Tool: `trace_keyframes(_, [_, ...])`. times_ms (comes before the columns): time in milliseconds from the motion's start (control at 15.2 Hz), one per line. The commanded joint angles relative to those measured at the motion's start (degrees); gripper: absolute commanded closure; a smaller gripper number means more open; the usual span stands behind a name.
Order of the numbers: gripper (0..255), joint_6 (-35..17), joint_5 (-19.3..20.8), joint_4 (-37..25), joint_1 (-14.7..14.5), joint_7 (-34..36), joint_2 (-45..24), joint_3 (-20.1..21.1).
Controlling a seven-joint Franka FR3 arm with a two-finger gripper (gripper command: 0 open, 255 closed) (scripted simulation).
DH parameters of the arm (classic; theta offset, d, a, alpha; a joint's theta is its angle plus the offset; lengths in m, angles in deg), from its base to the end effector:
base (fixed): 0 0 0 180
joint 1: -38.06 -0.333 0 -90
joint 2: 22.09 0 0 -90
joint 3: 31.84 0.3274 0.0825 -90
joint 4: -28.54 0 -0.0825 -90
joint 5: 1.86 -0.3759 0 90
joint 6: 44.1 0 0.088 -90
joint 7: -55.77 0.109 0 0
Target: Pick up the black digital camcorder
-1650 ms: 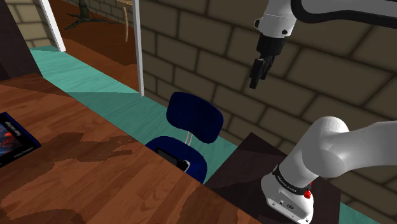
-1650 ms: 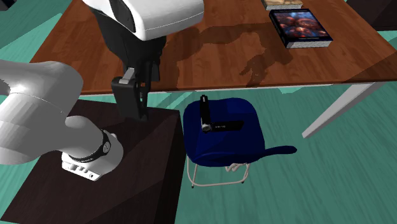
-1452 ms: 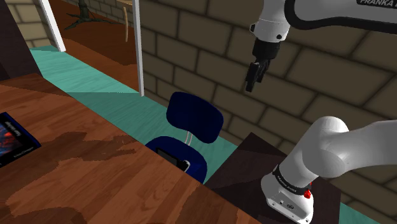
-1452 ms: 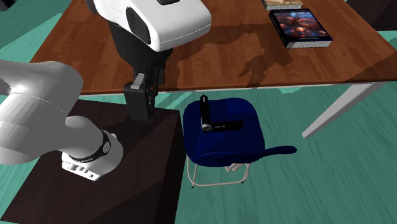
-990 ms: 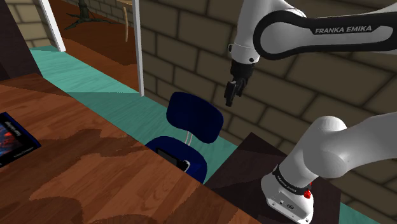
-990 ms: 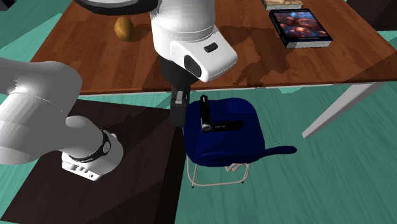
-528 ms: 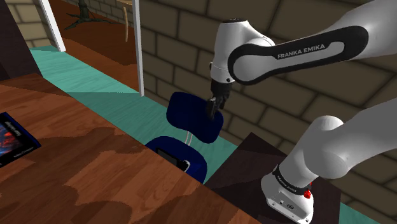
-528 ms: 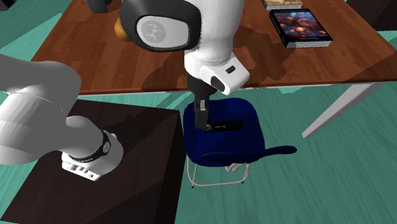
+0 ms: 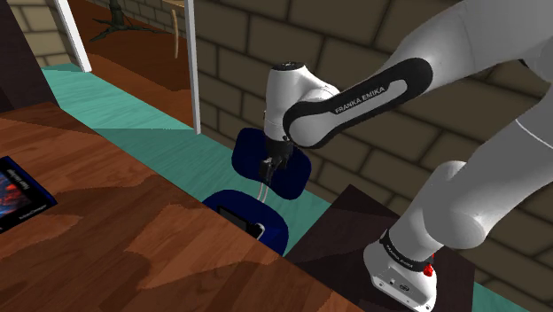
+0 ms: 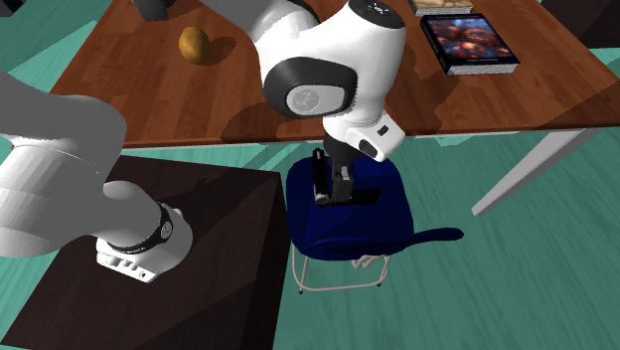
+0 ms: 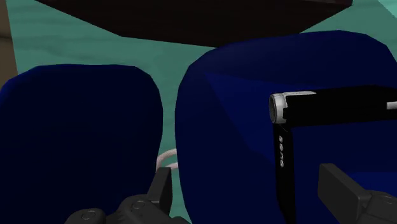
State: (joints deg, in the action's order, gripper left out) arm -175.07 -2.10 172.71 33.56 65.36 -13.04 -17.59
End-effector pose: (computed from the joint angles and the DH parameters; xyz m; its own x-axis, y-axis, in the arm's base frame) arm 0.4108 0.1387 0.3440 0.9862 0.1499 -0.0699 0.1534 -0.9870 0.0481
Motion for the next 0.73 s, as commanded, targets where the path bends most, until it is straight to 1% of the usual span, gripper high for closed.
trace_keyframes(0, [0,-3.6,1.3,-1.3,-0.1,1.6,-4.7,0.8])
trace_keyframes(330, [0,-10.2,6.5,-6.3,-1.1,6.6,-16.7,1.7])
trace_keyframes(660, [0,-14.7,12.1,-13.2,-3.9,11.4,-28.5,0.5])
